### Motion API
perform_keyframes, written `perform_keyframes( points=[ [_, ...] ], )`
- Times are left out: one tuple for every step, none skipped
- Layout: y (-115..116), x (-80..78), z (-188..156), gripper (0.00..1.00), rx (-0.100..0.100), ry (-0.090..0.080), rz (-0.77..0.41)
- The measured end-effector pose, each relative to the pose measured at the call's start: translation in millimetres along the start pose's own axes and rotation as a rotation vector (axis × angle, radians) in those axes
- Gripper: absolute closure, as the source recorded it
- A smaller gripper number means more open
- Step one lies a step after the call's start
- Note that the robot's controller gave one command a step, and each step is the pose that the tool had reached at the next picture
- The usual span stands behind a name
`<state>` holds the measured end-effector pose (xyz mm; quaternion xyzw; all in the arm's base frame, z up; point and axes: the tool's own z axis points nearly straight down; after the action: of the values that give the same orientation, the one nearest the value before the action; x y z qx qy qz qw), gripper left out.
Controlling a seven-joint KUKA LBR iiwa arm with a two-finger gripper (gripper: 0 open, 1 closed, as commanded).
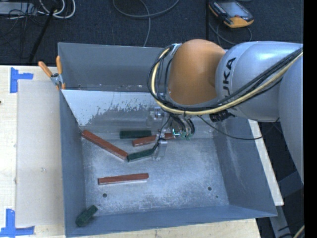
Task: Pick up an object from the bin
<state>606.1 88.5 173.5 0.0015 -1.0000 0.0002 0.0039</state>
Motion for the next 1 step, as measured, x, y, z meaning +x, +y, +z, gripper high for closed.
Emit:
perform_keyframes(
  points=[
    [-51.0,2.2,98.6,0.00,0.000,-0.006,-0.221]
  ],
)
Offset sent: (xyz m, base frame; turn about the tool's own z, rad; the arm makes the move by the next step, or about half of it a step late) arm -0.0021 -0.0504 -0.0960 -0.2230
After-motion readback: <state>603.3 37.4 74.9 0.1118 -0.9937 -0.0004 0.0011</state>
